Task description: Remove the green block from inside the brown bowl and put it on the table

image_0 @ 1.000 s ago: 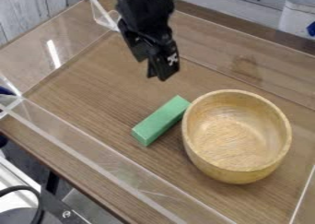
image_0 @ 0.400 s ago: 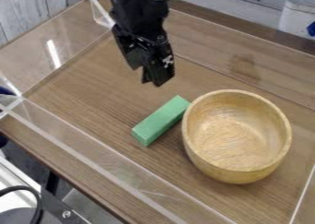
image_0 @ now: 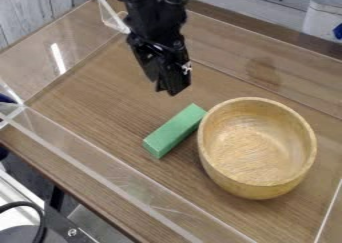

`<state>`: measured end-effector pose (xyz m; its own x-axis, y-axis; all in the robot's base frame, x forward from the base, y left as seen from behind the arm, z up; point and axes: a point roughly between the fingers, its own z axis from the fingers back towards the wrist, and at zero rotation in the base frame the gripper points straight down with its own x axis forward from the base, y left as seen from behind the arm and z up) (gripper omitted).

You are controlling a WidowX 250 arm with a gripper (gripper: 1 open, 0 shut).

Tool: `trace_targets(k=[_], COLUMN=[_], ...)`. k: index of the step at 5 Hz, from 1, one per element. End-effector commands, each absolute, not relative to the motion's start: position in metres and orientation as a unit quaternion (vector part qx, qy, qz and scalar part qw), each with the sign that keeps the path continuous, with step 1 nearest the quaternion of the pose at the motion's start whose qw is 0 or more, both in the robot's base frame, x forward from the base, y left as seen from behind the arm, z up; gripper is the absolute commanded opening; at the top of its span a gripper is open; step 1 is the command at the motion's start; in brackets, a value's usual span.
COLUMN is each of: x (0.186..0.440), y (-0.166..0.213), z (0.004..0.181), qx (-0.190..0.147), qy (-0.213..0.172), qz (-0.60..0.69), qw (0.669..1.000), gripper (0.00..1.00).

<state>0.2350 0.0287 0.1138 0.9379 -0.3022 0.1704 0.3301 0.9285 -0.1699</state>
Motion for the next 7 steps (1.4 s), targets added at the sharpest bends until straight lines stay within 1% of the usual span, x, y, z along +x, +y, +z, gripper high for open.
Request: trace_targets(k=[1, 3, 5, 7], x=[0.244, 0.251, 0.257, 0.261], y=[0.029, 0.040, 0.049, 0.044], z=[0.110, 0.089, 0.085, 0.061], qx=[-0.104, -0.122, -0.116, -0.097], qy=[-0.083, -0.033, -0.008, -0.020], qz=[-0.172, -0.174, -0.168, -0.176], qw=[0.976, 0.977, 0.979, 0.979], gripper=[0.00, 0.00, 0.00, 0.00])
